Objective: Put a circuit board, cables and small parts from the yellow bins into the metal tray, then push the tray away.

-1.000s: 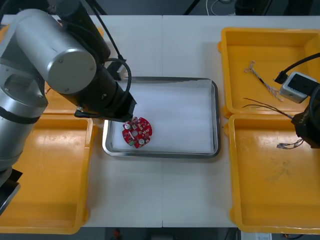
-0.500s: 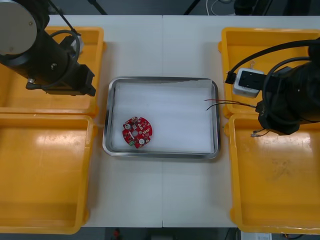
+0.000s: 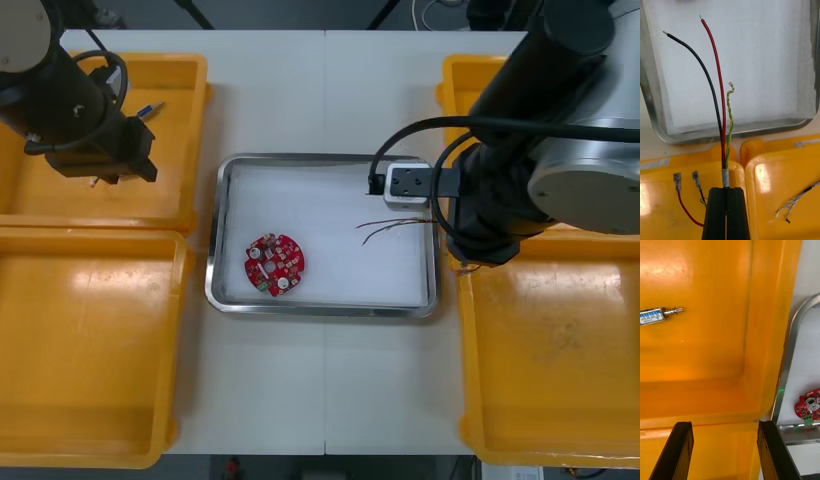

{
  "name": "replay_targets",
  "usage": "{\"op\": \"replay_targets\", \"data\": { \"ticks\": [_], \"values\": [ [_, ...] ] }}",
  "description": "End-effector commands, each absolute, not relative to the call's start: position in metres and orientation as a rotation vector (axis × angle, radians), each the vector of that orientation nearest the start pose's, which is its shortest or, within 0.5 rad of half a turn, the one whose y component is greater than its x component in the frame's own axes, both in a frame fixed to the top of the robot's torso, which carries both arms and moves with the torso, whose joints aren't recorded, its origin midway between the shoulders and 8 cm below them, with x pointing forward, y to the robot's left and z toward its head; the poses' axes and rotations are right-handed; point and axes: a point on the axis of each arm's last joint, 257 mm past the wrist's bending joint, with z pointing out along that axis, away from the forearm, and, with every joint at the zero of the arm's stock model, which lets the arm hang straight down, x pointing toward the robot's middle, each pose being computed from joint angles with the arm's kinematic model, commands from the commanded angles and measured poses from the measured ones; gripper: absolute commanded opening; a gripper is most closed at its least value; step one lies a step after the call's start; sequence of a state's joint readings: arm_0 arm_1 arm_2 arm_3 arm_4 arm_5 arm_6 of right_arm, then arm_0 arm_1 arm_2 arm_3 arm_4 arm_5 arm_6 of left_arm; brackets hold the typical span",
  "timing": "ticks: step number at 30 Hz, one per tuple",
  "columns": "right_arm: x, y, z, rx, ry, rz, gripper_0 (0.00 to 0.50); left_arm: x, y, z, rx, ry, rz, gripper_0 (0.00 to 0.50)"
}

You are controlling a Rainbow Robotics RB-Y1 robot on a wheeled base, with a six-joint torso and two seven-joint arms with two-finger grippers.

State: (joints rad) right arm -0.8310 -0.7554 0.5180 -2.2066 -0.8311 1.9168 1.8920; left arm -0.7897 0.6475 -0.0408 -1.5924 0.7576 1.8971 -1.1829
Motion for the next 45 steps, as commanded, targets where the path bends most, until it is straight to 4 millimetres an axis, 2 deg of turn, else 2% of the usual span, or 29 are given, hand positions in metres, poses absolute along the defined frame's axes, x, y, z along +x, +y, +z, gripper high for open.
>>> {"op": "replay_targets", "data": {
  "ticks": [1, 5, 10, 18, 22, 25, 33, 38, 39, 41, 42, 43, 45],
  "values": [
    [0.428, -0.103, -0.118, -1.913, 1.839, -0.520, 0.000, 0.533, 0.284, -0.091, -0.147, 2.666, -0.139, 0.500],
    [0.439, -0.089, -0.128, -1.990, 1.752, -0.587, 0.000, 0.548, 0.284, -0.089, -0.304, 2.642, -0.198, 0.500],
    [0.445, -0.075, -0.144, -2.001, 1.743, -0.574, 0.000, 0.562, 0.284, -0.092, -0.450, 2.632, -0.242, 0.500],
    [0.453, -0.055, -0.186, -2.042, 1.765, -0.502, 0.000, 0.575, 0.299, -0.104, -0.633, 2.644, -0.208, 0.500],
    [0.454, -0.053, -0.208, -2.062, 1.772, -0.492, 0.000, 0.583, 0.302, -0.109, -0.674, 2.617, -0.192, 0.500],
    [0.459, -0.049, -0.220, -2.065, 1.769, -0.478, 0.000, 0.593, 0.302, -0.117, -0.776, 2.571, -0.238, 0.500],
    [0.461, -0.052, -0.244, -2.072, 1.795, -0.452, 0.000, 0.614, 0.300, -0.129, -0.798, 2.507, -0.238, 0.500],
    [0.463, -0.055, -0.248, -2.060, 1.807, -0.448, 0.000, 0.615, 0.309, -0.134, -0.794, 2.504, -0.187, 0.500],
    [0.463, -0.055, -0.248, -2.060, 1.808, -0.452, 0.025, 0.616, 0.314, -0.135, -0.795, 2.497, -0.171, 0.500],
    [0.464, -0.056, -0.248, -2.058, 1.806, -0.460, 0.191, 0.615, 0.318, -0.140, -0.803, 2.501, -0.152, 0.500],
    [0.464, -0.057, -0.248, -2.054, 1.813, -0.460, 0.330, 0.614, 0.321, -0.146, -0.824, 2.506, -0.150, 0.500],
    [0.464, -0.058, -0.249, -2.053, 1.818, -0.461, 0.436, 0.614, 0.324, -0.149, -0.840, 2.506, -0.150, 0.500],
    [0.463, -0.059, -0.249, -2.048, 1.822, -0.459, 0.500, 0.613, 0.329, -0.154, -0.871, 2.502, -0.144, 0.500]
  ]
}}
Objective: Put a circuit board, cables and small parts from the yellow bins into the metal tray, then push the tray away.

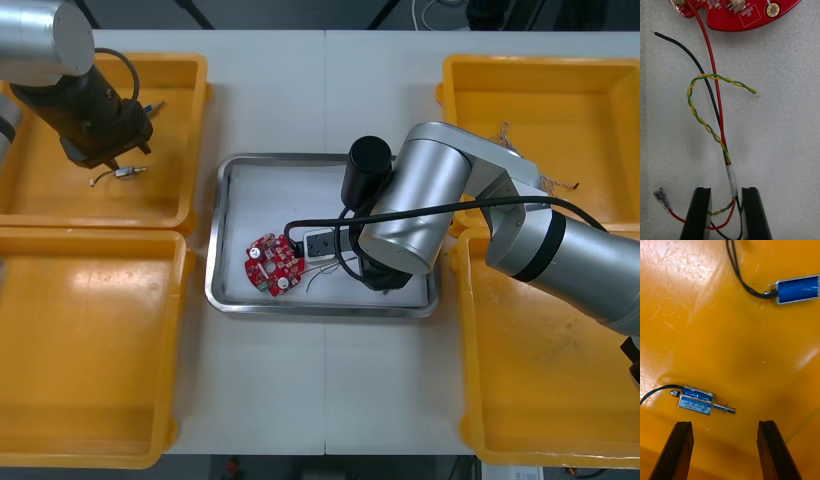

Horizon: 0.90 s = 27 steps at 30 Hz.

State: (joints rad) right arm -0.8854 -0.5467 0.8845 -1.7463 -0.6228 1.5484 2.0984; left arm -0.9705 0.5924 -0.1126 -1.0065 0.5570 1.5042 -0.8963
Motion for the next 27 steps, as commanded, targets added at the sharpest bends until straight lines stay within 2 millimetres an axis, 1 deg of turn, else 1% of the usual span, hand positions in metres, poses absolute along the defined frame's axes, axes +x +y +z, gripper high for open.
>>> {"op": "replay_targets", "data": {
  "ticks": [1, 3, 8, 11, 13, 15, 19, 24, 27],
  "values": [
    [0.463, -0.060, -0.248, -2.049, 1.824, -0.461, 0.500, 0.613, 0.332, -0.158, -0.889, 2.502, -0.142, 0.500],
    [0.462, -0.060, -0.245, -2.046, 1.822, -0.463, 0.500, 0.614, 0.335, -0.161, -0.937, 2.485, -0.147, 0.500],
    [0.457, -0.062, -0.233, -2.045, 1.827, -0.474, 0.500, 0.615, 0.339, -0.160, -1.031, 2.440, -0.156, 0.500],
    [0.451, -0.062, -0.223, -2.045, 1.821, -0.480, 0.500, 0.616, 0.337, -0.160, -1.080, 2.420, -0.178, 0.500],
    [0.447, -0.064, -0.212, -2.024, 1.825, -0.480, 0.500, 0.616, 0.338, -0.163, -1.118, 2.404, -0.188, 0.500],
    [0.445, -0.067, -0.203, -1.998, 1.838, -0.475, 0.500, 0.616, 0.339, -0.165, -1.121, 2.397, -0.187, 0.500],
    [0.438, -0.079, -0.188, -1.959, 1.892, -0.472, 0.500, 0.617, 0.344, -0.177, -1.128, 2.382, -0.195, 0.500],
    [0.432, -0.096, -0.175, -1.908, 1.968, -0.476, 0.500, 0.616, 0.350, -0.188, -1.132, 2.375, -0.190, 0.500],
    [0.435, -0.095, -0.163, -1.857, 1.961, -0.464, 0.500, 0.614, 0.352, -0.191, -1.133, 2.378, -0.180, 0.500]
  ]
}}
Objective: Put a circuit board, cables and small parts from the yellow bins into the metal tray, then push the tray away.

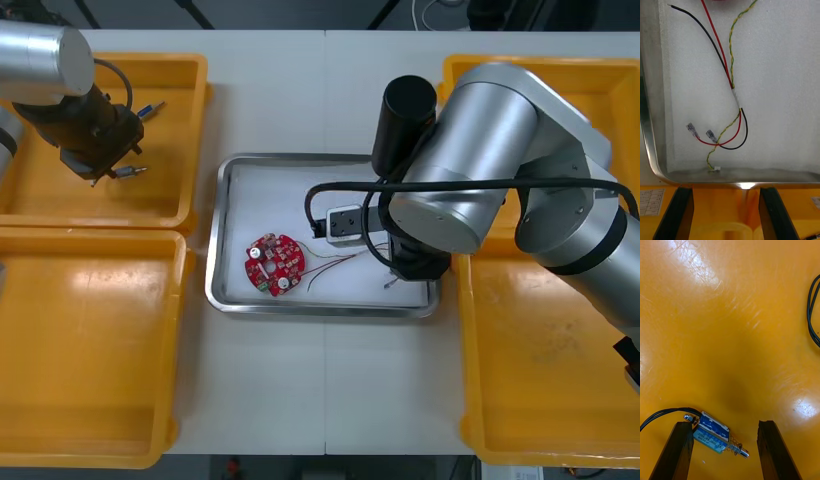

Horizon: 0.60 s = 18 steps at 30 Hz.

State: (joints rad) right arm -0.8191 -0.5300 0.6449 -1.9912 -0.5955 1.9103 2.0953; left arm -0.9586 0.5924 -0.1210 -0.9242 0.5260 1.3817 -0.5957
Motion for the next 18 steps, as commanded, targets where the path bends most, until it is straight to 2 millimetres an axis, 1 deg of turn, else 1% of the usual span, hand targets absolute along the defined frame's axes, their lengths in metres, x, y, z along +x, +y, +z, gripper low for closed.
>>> {"op": "replay_targets", "data": {
  "ticks": [1, 5, 7, 9, 10, 12, 13, 15, 16, 18],
  "values": [
    [0.436, -0.096, -0.159, -1.834, 1.966, -0.457, 0.500, 0.613, 0.351, -0.194, -1.127, 2.384, -0.170, 0.500],
    [0.443, -0.101, -0.146, -1.746, 1.990, -0.427, 0.500, 0.610, 0.352, -0.201, -1.111, 2.397, -0.125, 0.500],
    [0.448, -0.106, -0.137, -1.692, 2.005, -0.417, 0.500, 0.610, 0.351, -0.202, -1.112, 2.398, -0.118, 0.500],
    [0.455, -0.116, -0.125, -1.613, 2.031, -0.395, 0.500, 0.609, 0.351, -0.205, -1.118, 2.400, -0.118, 0.500],
    [0.457, -0.118, -0.124, -1.598, 2.038, -0.390, 0.500, 0.608, 0.351, -0.206, -1.119, 2.401, -0.117, 0.500],
    [0.461, -0.134, -0.117, -1.533, 2.071, -0.377, 0.500, 0.607, 0.353, -0.210, -1.123, 2.402, -0.113, 0.500],
    [0.463, -0.138, -0.116, -1.518, 2.079, -0.378, 0.500, 0.607, 0.353, -0.210, -1.118, 2.403, -0.111, 0.500],
    [0.468, -0.159, -0.110, -1.450, 2.114, -0.393, 0.500, 0.606, 0.354, -0.214, -1.114, 2.405, -0.102, 0.500],
    [0.470, -0.164, -0.108, -1.430, 2.122, -0.395, 0.500, 0.607, 0.354, -0.214, -1.112, 2.402, -0.104, 0.500],
    [0.475, -0.184, -0.102, -1.349, 2.155, -0.406, 0.500, 0.607, 0.356, -0.216, -1.109, 2.398, -0.094, 0.500]
  ]
}}
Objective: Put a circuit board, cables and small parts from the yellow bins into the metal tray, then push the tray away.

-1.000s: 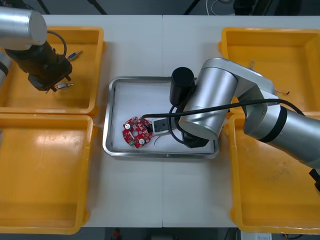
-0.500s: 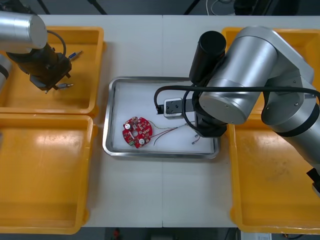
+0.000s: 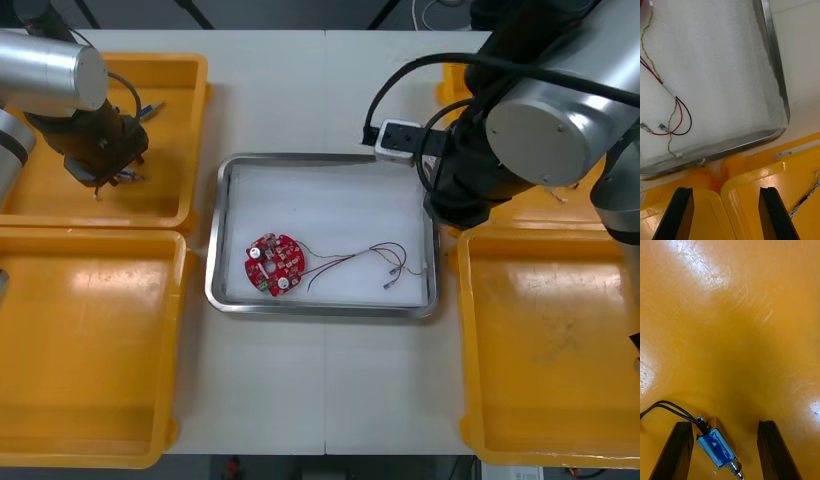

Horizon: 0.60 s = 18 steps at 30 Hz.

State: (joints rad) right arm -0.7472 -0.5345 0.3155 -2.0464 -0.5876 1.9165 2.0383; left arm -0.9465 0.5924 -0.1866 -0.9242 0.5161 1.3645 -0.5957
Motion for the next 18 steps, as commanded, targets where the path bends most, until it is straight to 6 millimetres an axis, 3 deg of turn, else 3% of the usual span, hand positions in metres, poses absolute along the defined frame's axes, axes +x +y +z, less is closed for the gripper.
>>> {"op": "replay_targets", "data": {
  "ticks": [1, 5, 6, 7, 8, 9, 18],
  "values": [
    [0.477, -0.189, -0.099, -1.330, 2.160, -0.411, 0.500, 0.606, 0.358, -0.217, -1.110, 2.396, -0.087, 0.500],
    [0.485, -0.226, -0.087, -1.202, 2.203, -0.462, 0.500, 0.606, 0.358, -0.219, -1.109, 2.395, -0.088, 0.500],
    [0.487, -0.236, -0.083, -1.169, 2.211, -0.482, 0.500, 0.606, 0.358, -0.219, -1.106, 2.397, -0.087, 0.377],
    [0.489, -0.245, -0.082, -1.140, 2.222, -0.503, 0.500, 0.606, 0.358, -0.220, -1.106, 2.399, -0.088, 0.154],
    [0.489, -0.248, -0.081, -1.129, 2.226, -0.509, 0.500, 0.606, 0.358, -0.219, -1.104, 2.398, -0.088, 0.047],
    [0.491, -0.257, -0.079, -1.101, 2.235, -0.529, 0.500, 0.606, 0.357, -0.219, -1.105, 2.399, -0.090, 0.000],
    [0.501, -0.312, -0.085, -0.953, 2.362, -0.568, 0.500, 0.606, 0.358, -0.219, -1.105, 2.397, -0.088, 0.000]
  ]
}}
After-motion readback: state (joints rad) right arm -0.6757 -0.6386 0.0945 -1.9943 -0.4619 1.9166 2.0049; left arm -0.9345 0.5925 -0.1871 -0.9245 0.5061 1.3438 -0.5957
